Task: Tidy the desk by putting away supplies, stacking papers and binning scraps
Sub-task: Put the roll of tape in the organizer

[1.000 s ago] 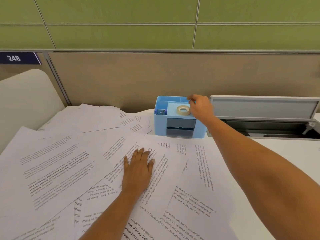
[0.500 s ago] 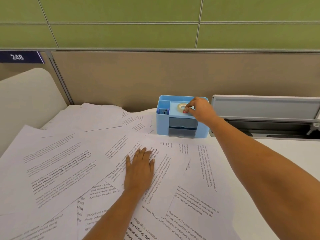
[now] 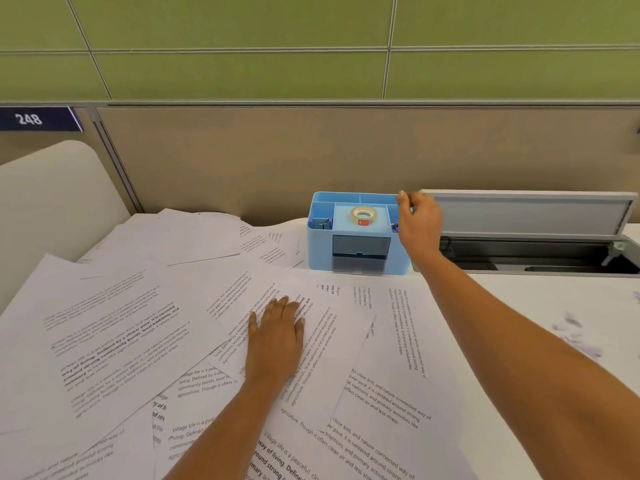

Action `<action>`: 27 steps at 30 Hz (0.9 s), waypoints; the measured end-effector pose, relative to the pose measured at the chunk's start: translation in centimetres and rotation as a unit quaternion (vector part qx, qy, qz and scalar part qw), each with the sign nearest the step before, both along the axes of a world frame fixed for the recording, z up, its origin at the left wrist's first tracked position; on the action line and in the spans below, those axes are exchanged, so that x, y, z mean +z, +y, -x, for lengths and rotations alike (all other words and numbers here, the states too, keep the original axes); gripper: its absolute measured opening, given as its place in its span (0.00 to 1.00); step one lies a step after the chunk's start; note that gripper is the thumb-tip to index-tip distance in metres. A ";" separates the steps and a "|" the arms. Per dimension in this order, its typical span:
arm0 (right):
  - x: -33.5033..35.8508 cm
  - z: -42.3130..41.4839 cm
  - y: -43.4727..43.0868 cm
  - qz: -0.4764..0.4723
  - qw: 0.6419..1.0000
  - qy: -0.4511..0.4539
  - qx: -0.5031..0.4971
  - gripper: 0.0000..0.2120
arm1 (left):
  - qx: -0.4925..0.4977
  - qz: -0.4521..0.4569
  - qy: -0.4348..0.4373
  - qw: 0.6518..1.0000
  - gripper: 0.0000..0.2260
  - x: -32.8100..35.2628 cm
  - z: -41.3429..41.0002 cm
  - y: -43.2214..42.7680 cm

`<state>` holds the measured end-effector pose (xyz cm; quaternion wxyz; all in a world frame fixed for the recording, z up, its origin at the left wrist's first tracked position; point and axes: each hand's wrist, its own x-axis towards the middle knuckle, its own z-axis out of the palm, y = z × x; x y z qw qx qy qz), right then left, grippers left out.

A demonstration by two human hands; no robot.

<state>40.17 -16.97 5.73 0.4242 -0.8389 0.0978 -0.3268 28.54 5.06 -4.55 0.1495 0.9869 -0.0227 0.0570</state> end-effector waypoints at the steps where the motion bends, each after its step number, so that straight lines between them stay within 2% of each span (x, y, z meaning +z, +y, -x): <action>1: -0.5 0.9 0.0 -0.007 1.000 0.012 0.002 0.17 | 0.000 0.003 0.000 1.000 0.19 0.0 0.0 0.0; 6: -4.9 6.8 0.9 -0.006 0.995 0.094 0.044 0.13 | 0.003 0.039 0.002 0.999 0.18 0.6 0.2 0.1; 11: -8.3 13.5 2.9 0.076 0.968 0.198 0.132 0.10 | 0.019 0.067 0.013 0.997 0.18 1.6 2.0 0.4; 14: -8.5 17.6 4.9 0.092 0.958 0.199 0.186 0.09 | 0.007 0.053 0.028 0.998 0.19 2.0 4.6 0.5; 19: -8.0 23.5 7.9 0.177 0.929 0.217 0.241 0.11 | 0.013 0.037 0.021 0.999 0.20 2.0 10.1 1.2; 21: -8.1 25.9 8.6 0.210 0.908 0.250 0.261 0.16 | 0.024 0.032 0.021 0.999 0.20 1.8 12.1 1.8; 24: -8.6 28.4 9.4 0.292 0.862 0.310 0.275 0.31 | 0.049 0.030 0.040 0.998 0.22 1.6 14.8 2.7; 27: -9.1 29.3 9.5 0.304 0.855 0.319 0.274 0.42 | 0.080 0.043 0.077 0.993 0.26 1.6 16.8 3.4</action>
